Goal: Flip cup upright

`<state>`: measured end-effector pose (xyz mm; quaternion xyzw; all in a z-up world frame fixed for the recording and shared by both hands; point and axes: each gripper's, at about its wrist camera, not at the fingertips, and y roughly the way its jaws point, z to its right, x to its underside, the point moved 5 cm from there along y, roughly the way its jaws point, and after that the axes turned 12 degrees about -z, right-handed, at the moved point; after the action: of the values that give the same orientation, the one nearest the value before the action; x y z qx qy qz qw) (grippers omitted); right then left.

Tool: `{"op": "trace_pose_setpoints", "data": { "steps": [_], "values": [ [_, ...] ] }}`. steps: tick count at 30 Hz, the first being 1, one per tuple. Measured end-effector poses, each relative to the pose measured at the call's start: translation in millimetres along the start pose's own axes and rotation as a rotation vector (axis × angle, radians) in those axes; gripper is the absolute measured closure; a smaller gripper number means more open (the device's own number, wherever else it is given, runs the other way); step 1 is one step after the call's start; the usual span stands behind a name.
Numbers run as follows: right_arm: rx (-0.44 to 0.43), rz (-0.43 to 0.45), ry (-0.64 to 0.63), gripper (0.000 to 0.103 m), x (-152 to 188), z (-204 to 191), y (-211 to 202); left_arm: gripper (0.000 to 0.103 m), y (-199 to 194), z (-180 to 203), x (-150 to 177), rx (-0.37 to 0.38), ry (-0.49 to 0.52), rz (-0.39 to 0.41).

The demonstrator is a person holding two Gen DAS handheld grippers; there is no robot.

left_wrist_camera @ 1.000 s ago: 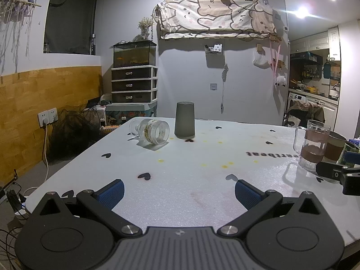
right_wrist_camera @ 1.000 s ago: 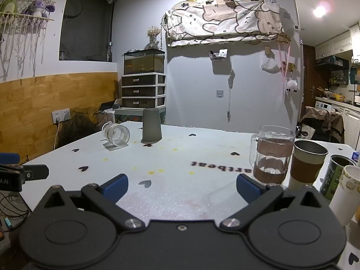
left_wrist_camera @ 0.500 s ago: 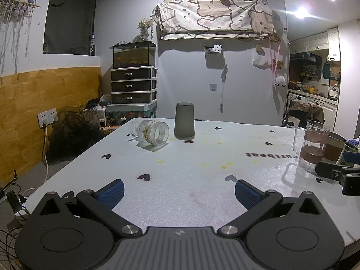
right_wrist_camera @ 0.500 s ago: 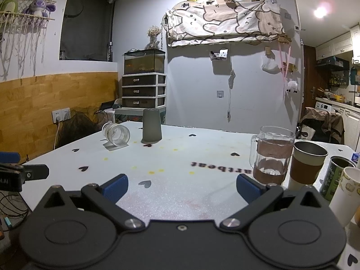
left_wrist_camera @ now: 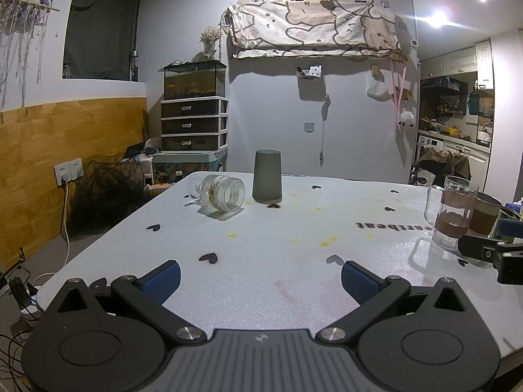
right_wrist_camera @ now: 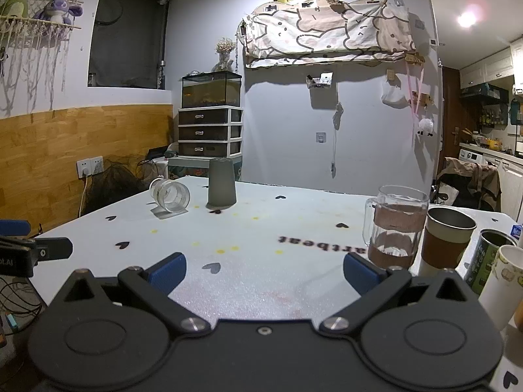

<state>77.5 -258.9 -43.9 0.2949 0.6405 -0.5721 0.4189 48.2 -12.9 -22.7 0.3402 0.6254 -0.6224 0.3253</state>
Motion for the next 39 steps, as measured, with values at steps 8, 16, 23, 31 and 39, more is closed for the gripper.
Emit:
{"op": "trace_pose_setpoints", "data": {
  "steps": [8, 16, 23, 31, 39],
  "values": [
    [-0.002, -0.002, 0.001, 0.000, -1.0, 0.4, -1.4, 0.000, 0.0, 0.3, -0.1, 0.000, 0.000, 0.000],
    [-0.001, -0.003, 0.000, 0.000, -1.2, 0.3, -1.8, 0.000, -0.2, -0.1, -0.2, 0.000, -0.001, 0.000],
    [-0.002, -0.003, 0.000, 0.000, -1.3, 0.2, -1.7, 0.000, -0.3, 0.0, -0.3, 0.000, 0.000, 0.000],
    [-0.001, -0.003, 0.001, 0.000, -1.3, 0.0, -1.8, 0.000, -0.2, -0.1, -0.3, 0.000, -0.001, 0.000],
    [-0.007, 0.005, 0.001, 0.000, -1.7, 0.4, -4.6, 0.000, -0.2, -1.4, -0.2, 0.002, -0.004, 0.001]
  ]
}}
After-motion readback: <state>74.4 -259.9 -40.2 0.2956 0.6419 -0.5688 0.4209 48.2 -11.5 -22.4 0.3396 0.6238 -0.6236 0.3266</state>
